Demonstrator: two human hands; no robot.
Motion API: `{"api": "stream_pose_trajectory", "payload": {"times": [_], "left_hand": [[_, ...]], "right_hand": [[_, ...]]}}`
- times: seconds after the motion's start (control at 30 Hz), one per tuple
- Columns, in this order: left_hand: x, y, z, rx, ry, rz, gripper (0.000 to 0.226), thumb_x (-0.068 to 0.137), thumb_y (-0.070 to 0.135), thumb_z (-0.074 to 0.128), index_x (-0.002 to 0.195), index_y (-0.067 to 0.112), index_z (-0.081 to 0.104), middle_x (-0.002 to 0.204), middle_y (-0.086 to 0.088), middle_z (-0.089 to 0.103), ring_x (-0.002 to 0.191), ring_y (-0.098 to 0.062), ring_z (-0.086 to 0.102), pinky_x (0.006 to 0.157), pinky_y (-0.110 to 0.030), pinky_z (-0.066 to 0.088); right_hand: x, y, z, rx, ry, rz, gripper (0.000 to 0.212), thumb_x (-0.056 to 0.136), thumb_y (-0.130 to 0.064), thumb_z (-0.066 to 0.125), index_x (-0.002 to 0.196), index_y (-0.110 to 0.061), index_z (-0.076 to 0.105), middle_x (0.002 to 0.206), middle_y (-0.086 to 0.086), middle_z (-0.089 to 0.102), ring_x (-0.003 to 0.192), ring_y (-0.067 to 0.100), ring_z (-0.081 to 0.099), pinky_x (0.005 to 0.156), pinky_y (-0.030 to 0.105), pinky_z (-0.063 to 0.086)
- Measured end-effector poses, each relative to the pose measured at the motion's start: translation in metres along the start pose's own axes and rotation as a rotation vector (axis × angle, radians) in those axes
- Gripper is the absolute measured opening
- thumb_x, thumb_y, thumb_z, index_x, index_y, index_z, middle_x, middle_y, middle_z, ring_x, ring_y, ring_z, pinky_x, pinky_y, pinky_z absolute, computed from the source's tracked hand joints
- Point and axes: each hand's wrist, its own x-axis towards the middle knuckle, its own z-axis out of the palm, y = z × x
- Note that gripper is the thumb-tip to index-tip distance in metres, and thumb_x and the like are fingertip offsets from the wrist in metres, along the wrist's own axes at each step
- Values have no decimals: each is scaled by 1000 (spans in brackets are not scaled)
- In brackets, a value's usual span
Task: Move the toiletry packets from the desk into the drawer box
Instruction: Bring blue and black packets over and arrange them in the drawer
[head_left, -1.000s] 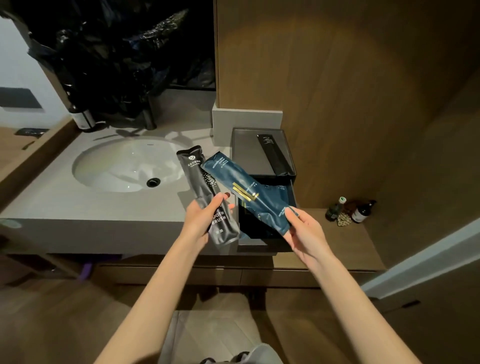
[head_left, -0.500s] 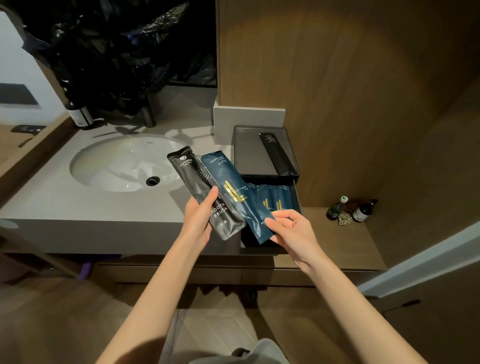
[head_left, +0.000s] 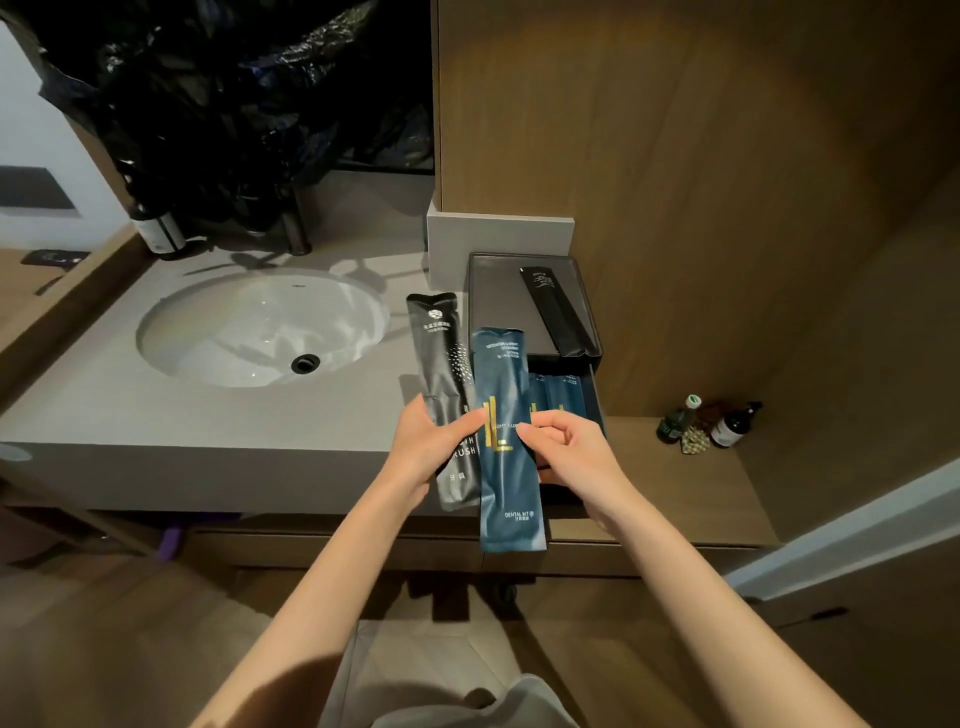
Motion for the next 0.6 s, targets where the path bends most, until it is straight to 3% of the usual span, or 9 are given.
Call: {"api": "stream_pose_trajectory", "payload": {"times": [0.07,0.13,0.2,0.3,0.4,0.6], "left_hand": [[0,1,3,37,-23,21,36,81,22,74,114,13,62,105,4,70,98,-10,66,73,-15,48],[2,3,1,59,-33,40,27,83,22,72,108,16,62,97,8,69,90,-4,68,64,-8,47],[5,1,-4,76,-22,35,29,80,28,75,104,18,63,95,7,70,88,-7,68,74,-15,52],[8,-5,-14,110,-18,4,48,73,42,77,112,20,62,107,3,71,101,-21,67,95,-40,51],[8,-14,-19,131,-23,-25,36,80,35,73,110,18,62,97,-2,74,95,-20,70,92,-36,51],[10,-26,-13,168,-53,-49,30,86,27,68,108,9,57,82,-8,75,74,-15,73,89,-38,53]], "right_hand": [[3,-1,-2,25,1,27,22,89,-25,66,102,-8,68,93,10,73,82,15,67,66,29,56],[5,-3,-9,77,-5,65,20,90,-22,65,96,-3,67,81,5,72,72,11,67,62,27,55],[8,-4,-23,120,-36,111,14,92,-17,62,87,-4,65,71,1,69,60,8,65,58,23,54],[19,1,-44,159,-116,269,11,93,-13,61,86,-5,64,72,4,68,56,8,61,57,19,55],[37,10,-58,190,-142,427,7,89,-10,64,91,-3,64,78,8,62,56,9,54,53,17,53],[72,16,-52,-13,-152,505,5,90,-9,64,86,-8,61,61,3,58,50,8,53,49,18,51]]}}
